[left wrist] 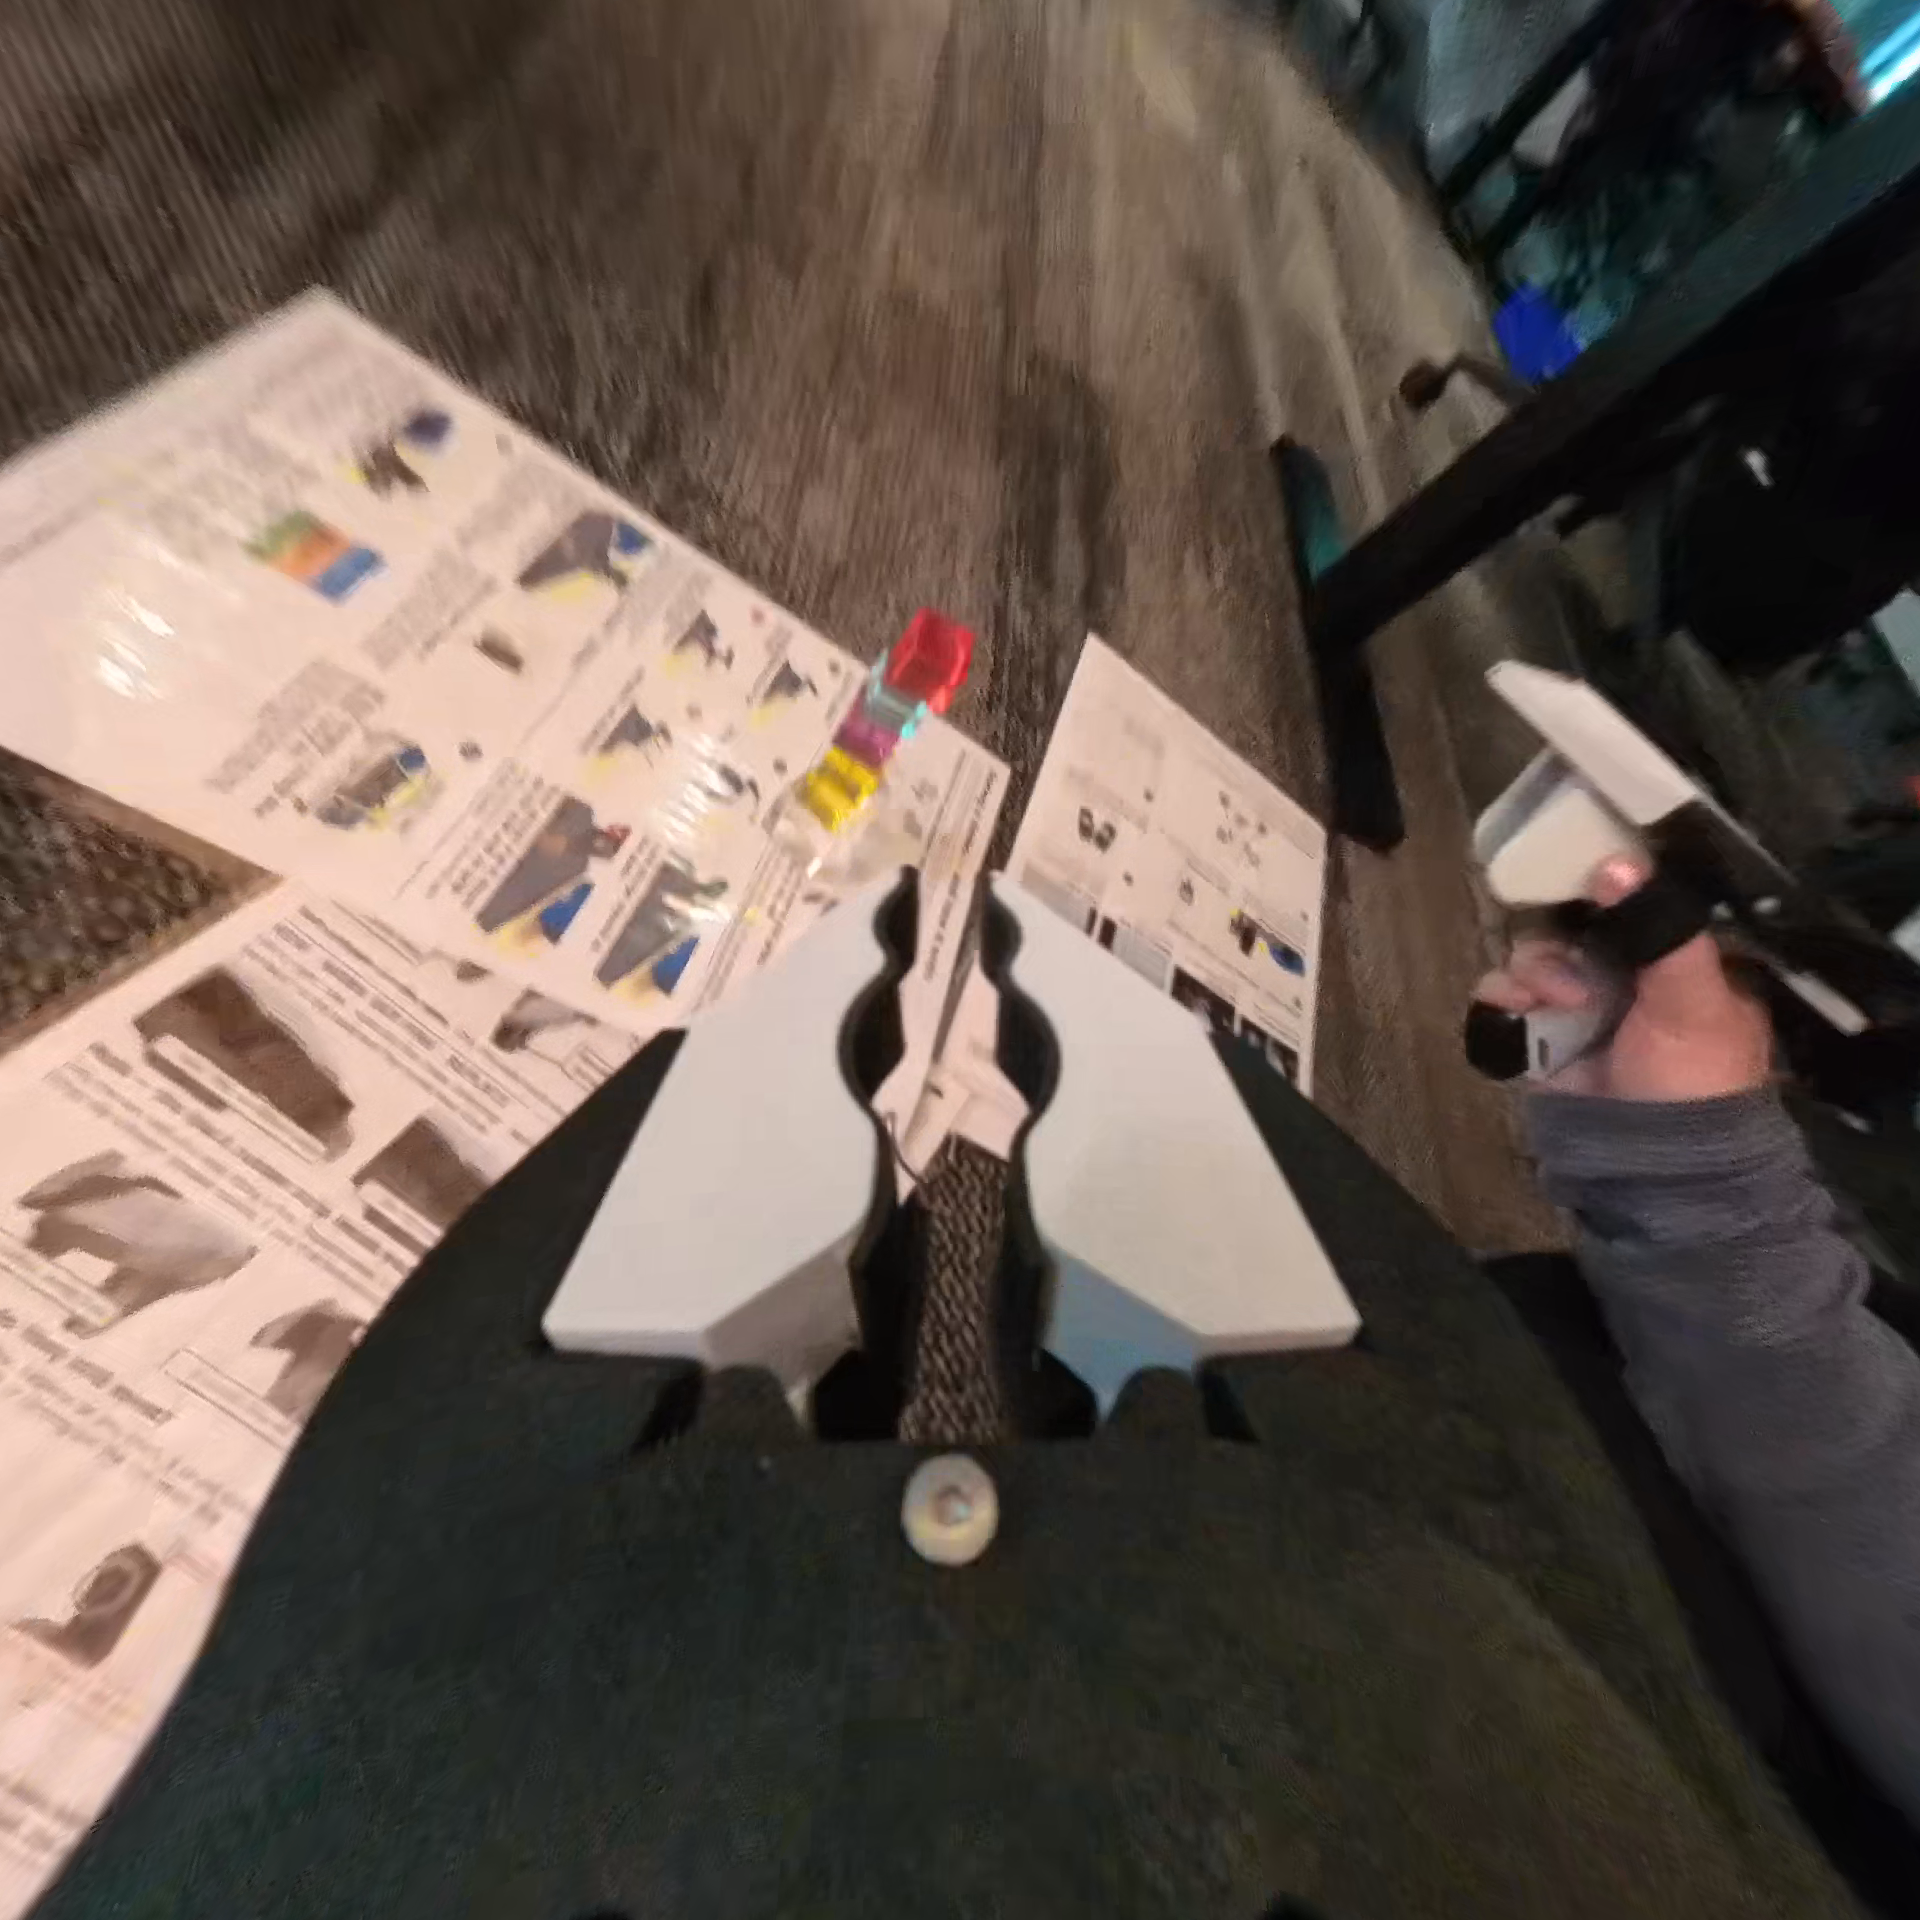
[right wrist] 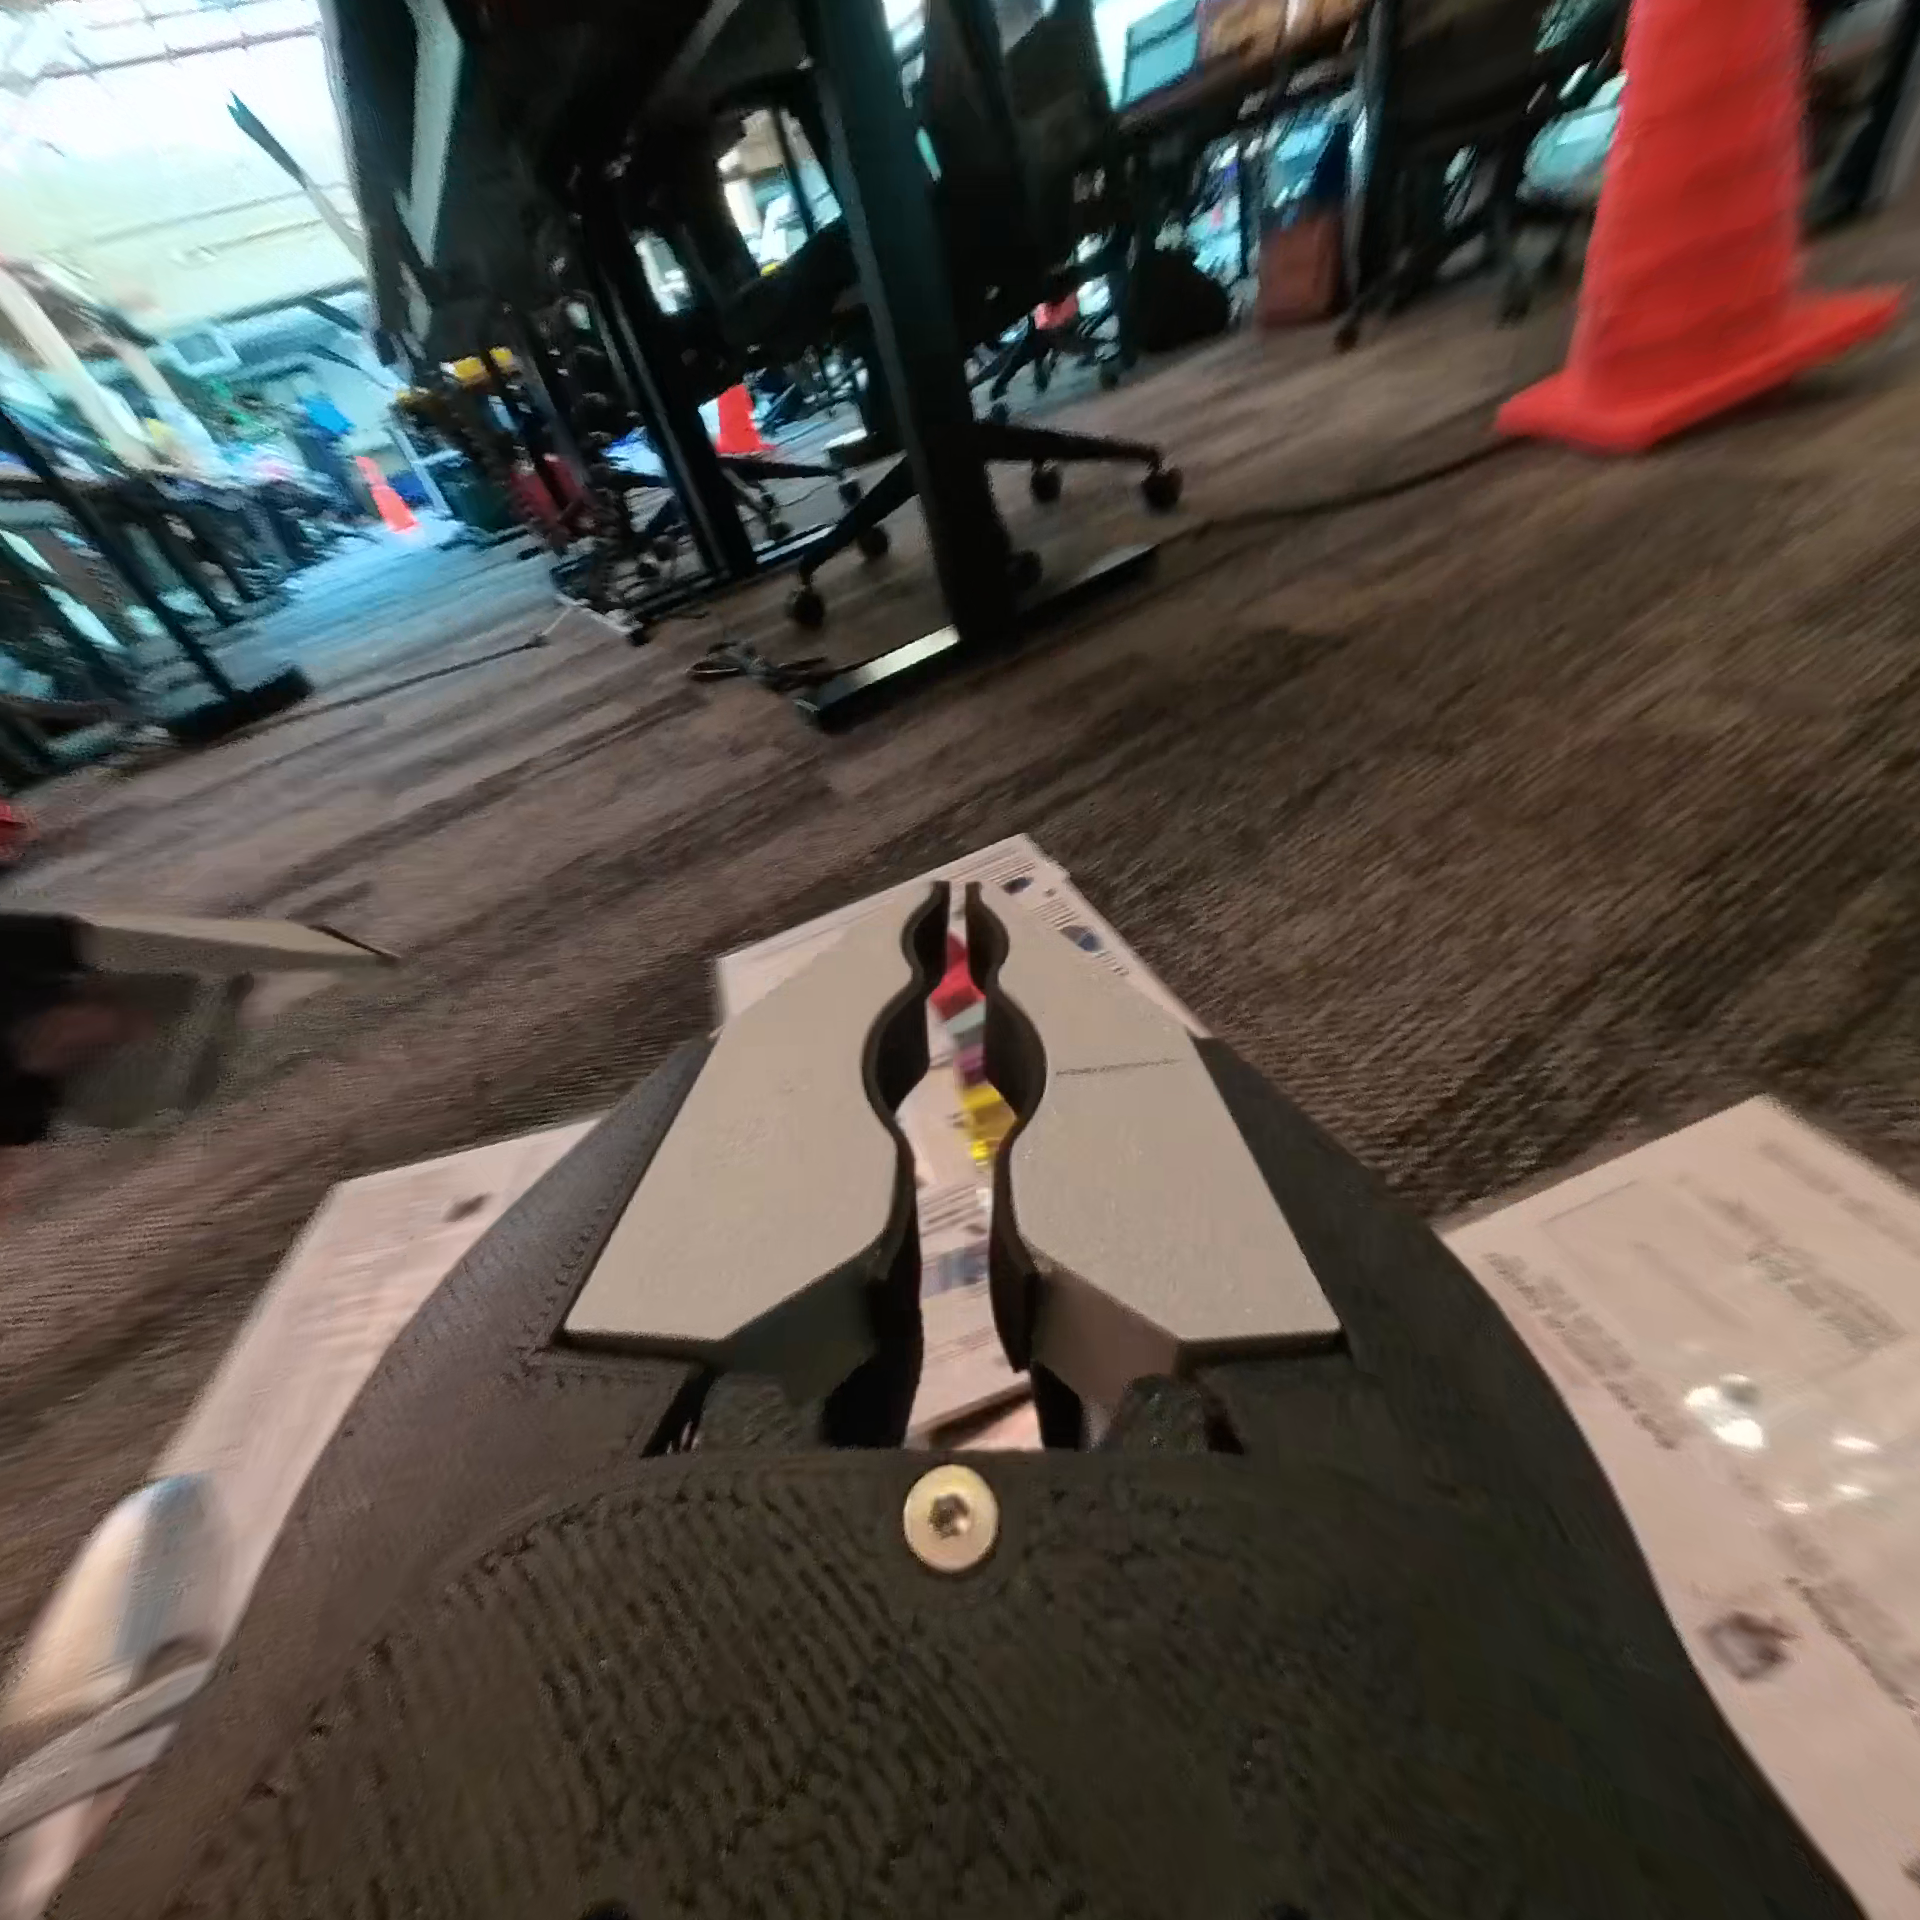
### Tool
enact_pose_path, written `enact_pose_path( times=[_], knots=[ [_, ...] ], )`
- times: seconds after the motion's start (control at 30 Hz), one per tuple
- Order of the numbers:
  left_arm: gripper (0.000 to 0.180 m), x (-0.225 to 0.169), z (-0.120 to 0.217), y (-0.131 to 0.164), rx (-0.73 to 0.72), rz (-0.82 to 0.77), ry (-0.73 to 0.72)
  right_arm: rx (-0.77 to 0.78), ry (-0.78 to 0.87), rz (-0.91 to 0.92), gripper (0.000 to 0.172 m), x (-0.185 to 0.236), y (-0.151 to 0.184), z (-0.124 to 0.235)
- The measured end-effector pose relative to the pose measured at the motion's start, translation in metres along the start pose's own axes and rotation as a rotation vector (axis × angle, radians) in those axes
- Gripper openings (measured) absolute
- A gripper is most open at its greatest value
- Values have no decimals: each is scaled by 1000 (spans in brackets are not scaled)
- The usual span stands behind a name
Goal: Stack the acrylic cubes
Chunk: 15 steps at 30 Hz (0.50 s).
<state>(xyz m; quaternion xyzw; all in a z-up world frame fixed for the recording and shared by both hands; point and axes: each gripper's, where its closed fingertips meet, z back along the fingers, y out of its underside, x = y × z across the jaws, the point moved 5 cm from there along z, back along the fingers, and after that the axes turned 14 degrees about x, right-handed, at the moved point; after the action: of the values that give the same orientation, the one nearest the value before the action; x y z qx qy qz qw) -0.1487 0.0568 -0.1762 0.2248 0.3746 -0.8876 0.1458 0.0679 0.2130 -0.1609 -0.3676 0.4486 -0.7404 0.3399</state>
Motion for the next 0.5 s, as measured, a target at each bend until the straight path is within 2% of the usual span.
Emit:
enact_pose_path(
  times=[0.13, 0.2, 0.3, 0.4, 0.5],
  knots=[
    [0, -10, 20, 2, -279, -102, -317, -85, 178, 180, 0, 2, 4, 0],
    [0, -16, 24, 6, -433, -210, -437, -133, 235, 266, 0, 9, 5, 2],
    [0, -22, 18, 3, -488, -322, -507, -125, 270, 388, 0, 25, 15, -4],
    [0, -25, 23, -5, -576, -313, -500, -130, 306, 528, 0, 42, 26, -14],
    [0, -16, 31, -5, -662, -267, -534, -78, 196, 587, 0, 67, 47, -32]
  ],
)
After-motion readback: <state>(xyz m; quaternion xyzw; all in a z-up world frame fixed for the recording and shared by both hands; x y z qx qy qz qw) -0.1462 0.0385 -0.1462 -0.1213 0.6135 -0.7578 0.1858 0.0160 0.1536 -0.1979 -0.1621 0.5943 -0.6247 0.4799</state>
